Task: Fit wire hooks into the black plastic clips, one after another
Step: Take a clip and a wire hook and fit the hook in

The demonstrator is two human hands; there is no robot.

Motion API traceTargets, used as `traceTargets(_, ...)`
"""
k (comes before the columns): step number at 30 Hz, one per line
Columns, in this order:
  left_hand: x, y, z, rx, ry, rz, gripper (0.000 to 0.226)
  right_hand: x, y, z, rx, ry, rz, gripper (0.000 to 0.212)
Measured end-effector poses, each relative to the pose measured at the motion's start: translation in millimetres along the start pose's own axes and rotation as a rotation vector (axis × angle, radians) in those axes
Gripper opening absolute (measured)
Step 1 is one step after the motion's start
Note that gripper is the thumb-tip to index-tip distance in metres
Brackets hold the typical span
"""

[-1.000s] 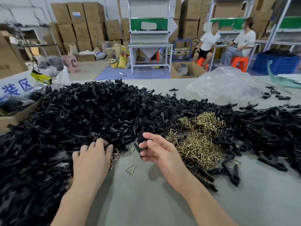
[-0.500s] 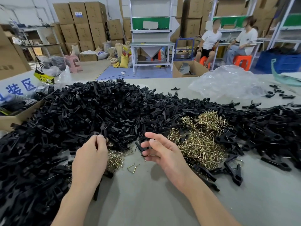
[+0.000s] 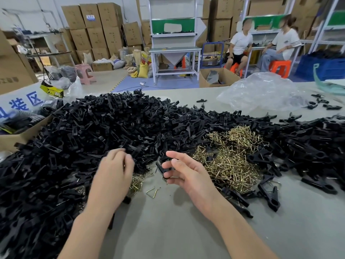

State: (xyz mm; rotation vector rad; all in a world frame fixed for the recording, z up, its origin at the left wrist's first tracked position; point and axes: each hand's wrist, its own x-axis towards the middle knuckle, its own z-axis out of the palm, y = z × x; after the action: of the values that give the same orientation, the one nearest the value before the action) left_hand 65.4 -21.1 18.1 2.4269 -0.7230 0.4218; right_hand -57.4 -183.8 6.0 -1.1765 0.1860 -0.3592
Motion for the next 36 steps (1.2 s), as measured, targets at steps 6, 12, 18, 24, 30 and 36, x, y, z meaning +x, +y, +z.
traceTargets(6, -3.9, 13.6, 15.5, 0.147, -0.127, 0.078, 0.016, -0.4, -0.6, -0.2, 0.004, 0.002, 0.002, 0.024)
traceTargets(12, -1.0, 12.9, 15.9, -0.174, -0.077, -0.016, 0.017, -0.3, -0.8, -1.0, 0.003, 0.007, 0.003, 0.024)
traceTargets(18, -11.0, 22.6, 0.6, -0.333, 0.187, 0.025, 0.029, -0.5, -0.4, -0.9, -0.016, 0.012, 0.001, 0.024)
traceTargets(24, -21.2, 39.9, -3.2, 0.065, -0.076, 0.004, 0.062, -2.7, 0.8, 0.8, -0.033, 0.041, 0.016, 0.024)
traceTargets(30, -30.4, 54.7, -1.2, -0.279, 0.107, 0.308, 0.025, 0.0, 2.9, 4.4, 0.024, 0.019, 0.032, 0.024)
traceTargets(36, -40.4, 62.2, 9.9, -0.321, -0.031, 0.43, 0.032, -2.6, 3.9, 0.6, 0.025, -0.03, 0.002, 0.023)
